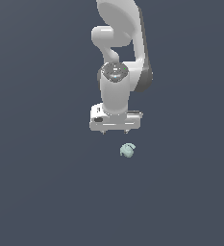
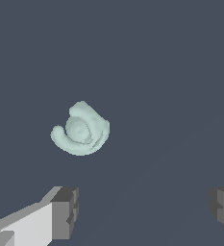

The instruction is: Pick up the object and move it to a goal position.

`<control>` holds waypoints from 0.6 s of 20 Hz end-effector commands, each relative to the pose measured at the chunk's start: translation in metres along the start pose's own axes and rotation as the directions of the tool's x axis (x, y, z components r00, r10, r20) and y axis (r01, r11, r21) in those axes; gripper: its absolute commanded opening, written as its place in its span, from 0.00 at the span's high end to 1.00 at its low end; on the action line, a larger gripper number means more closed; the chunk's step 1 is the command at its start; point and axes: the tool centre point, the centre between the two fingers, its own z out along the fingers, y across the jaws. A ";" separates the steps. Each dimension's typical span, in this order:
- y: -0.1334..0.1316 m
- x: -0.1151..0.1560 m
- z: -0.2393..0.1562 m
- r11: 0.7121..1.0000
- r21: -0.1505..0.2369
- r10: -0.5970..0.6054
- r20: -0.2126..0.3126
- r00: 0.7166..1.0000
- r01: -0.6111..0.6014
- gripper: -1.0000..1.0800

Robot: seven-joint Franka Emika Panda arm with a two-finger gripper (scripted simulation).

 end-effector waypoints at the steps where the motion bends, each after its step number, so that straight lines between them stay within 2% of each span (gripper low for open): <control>1: 0.000 0.000 0.000 1.000 0.000 0.000 0.000 1.000 0.000 0.04; 12: -0.037 -0.007 0.015 0.998 0.019 -0.060 0.031 0.998 0.059 0.04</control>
